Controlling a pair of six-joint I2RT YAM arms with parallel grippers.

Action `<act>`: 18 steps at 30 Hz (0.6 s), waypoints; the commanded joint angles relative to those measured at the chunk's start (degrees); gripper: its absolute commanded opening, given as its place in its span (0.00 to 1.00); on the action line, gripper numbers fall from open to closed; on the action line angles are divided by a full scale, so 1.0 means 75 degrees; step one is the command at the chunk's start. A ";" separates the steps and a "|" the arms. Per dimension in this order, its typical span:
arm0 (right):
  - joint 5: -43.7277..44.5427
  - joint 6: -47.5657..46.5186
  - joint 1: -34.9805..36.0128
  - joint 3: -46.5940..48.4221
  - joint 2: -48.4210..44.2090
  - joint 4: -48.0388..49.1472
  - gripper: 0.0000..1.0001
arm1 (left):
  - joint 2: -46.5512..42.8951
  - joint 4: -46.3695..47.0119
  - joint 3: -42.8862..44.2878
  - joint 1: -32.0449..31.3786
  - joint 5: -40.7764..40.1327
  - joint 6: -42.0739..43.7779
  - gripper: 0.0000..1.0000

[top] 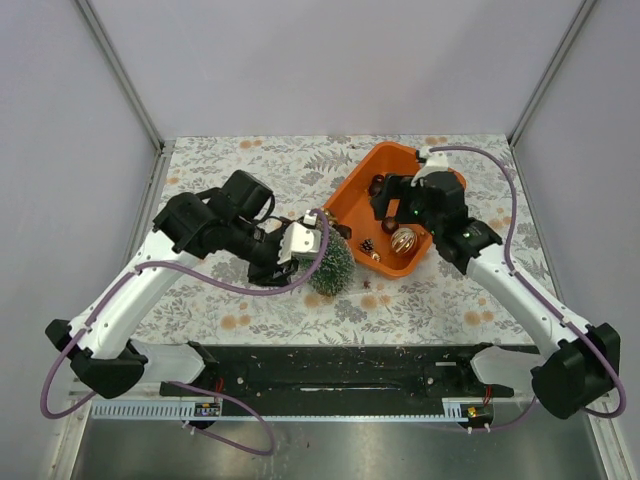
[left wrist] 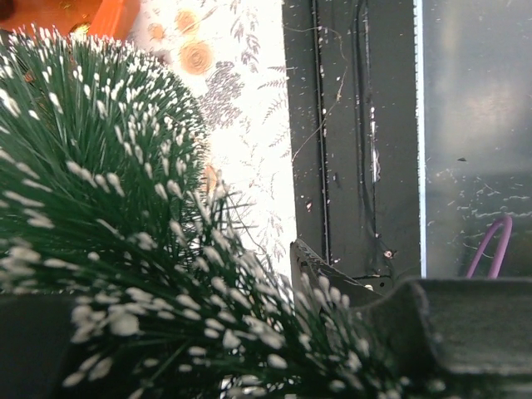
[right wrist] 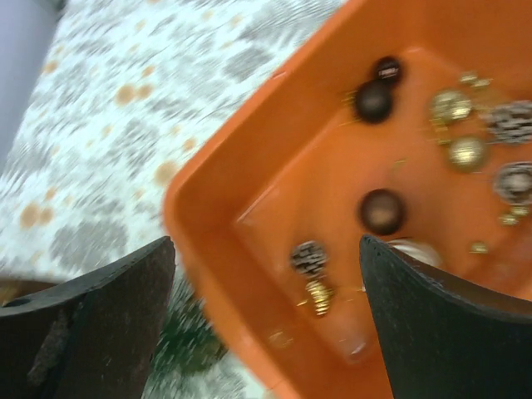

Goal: Decorate the small christmas tree

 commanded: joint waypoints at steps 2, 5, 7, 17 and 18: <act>-0.0224 0.0415 0.1212 -0.0126 -0.0006 0.0549 1.00 | -0.0608 -0.0315 0.0324 0.0215 -0.0267 0.0146 0.00; -0.0154 0.0674 0.1657 -0.0326 0.0017 0.0702 0.99 | -0.0679 -0.0233 0.0265 0.0215 -0.0208 0.0029 0.00; -0.0072 0.0767 0.1892 -0.0443 0.0029 0.0749 1.00 | -0.0714 -0.0116 0.0102 0.0215 -0.0080 -0.0042 0.00; -0.0258 0.0406 0.2151 -0.0362 -0.0462 0.0854 0.99 | -0.1042 0.0307 -0.1211 0.0261 0.0671 -0.0324 0.02; -0.0433 0.0289 0.2151 -0.0385 -0.0556 0.0889 0.99 | -0.1100 0.0306 -0.1234 0.0285 0.0671 -0.0312 0.03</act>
